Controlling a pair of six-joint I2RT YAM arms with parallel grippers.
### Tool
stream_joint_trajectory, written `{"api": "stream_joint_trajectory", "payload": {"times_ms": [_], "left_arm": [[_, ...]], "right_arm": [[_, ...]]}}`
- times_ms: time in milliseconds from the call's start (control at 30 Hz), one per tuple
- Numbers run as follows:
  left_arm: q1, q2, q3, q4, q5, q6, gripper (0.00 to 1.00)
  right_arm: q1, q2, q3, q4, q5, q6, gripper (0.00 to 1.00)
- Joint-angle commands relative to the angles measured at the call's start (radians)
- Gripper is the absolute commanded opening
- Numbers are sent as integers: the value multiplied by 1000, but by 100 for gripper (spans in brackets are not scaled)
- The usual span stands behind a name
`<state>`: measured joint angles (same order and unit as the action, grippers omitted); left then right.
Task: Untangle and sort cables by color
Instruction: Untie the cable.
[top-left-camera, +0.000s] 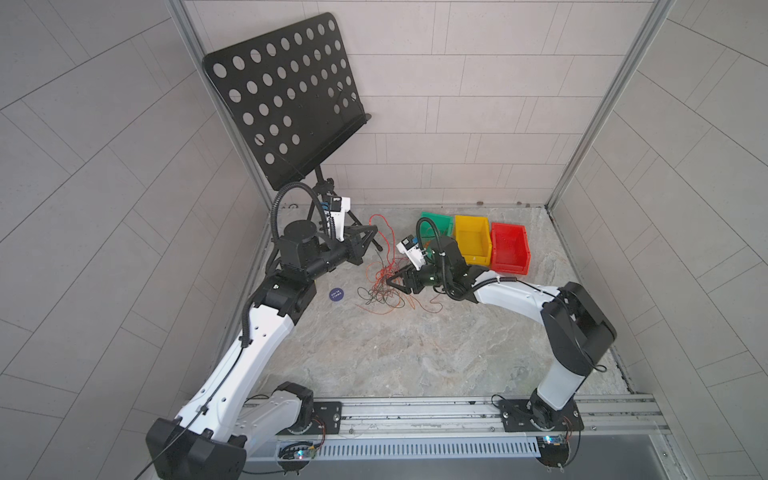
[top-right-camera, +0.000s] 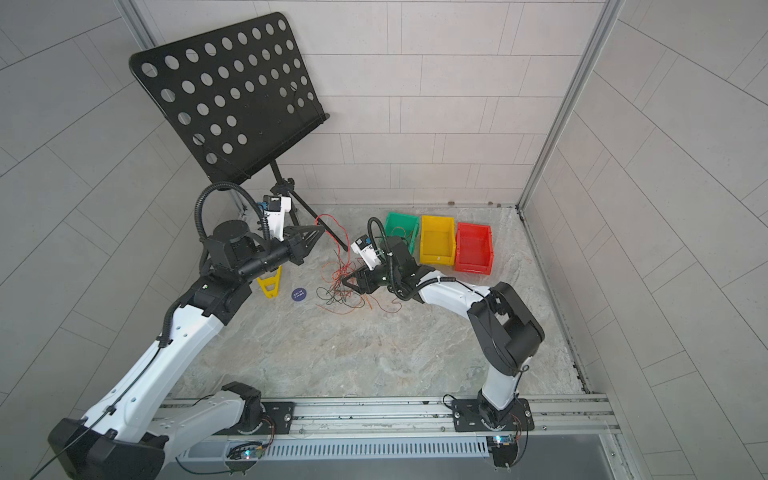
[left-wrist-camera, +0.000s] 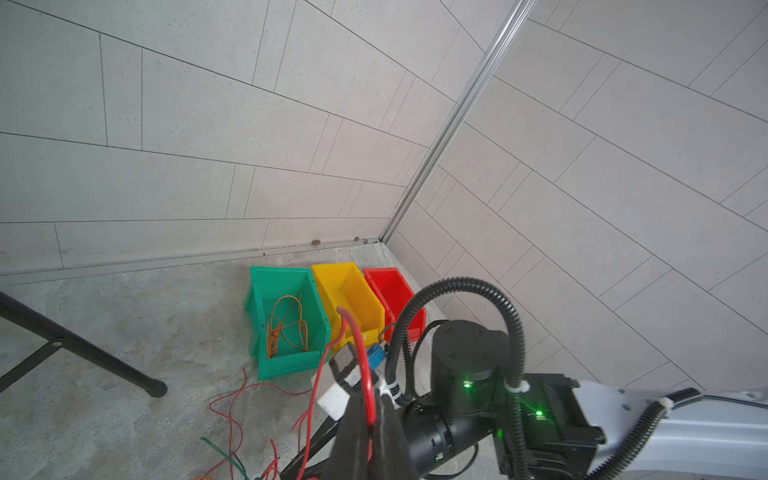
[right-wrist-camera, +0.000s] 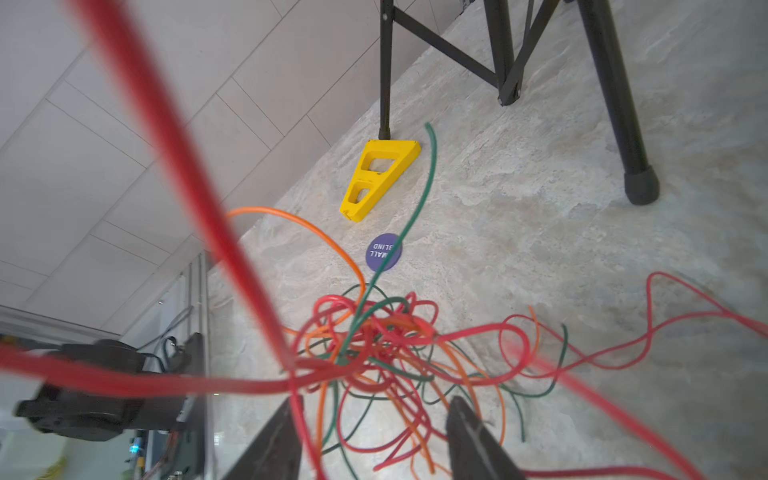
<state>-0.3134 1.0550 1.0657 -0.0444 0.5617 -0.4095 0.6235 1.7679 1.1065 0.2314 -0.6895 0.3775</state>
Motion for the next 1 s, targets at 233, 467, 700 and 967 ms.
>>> {"api": "stream_joint_trajectory", "payload": {"times_ms": [233, 467, 700, 967], "left_arm": [[10, 52, 187, 7, -51, 31, 0], [19, 91, 316, -51, -160, 98, 0], [20, 96, 321, -38, -132, 99, 0], [20, 53, 228, -38, -68, 97, 0]], "right_arm": [[10, 31, -151, 79, 13, 8, 8], [-6, -21, -282, 14, 70, -38, 7], [-53, -94, -367, -12, 78, -49, 14], [-85, -313, -334, -225, 112, -160, 57]]}}
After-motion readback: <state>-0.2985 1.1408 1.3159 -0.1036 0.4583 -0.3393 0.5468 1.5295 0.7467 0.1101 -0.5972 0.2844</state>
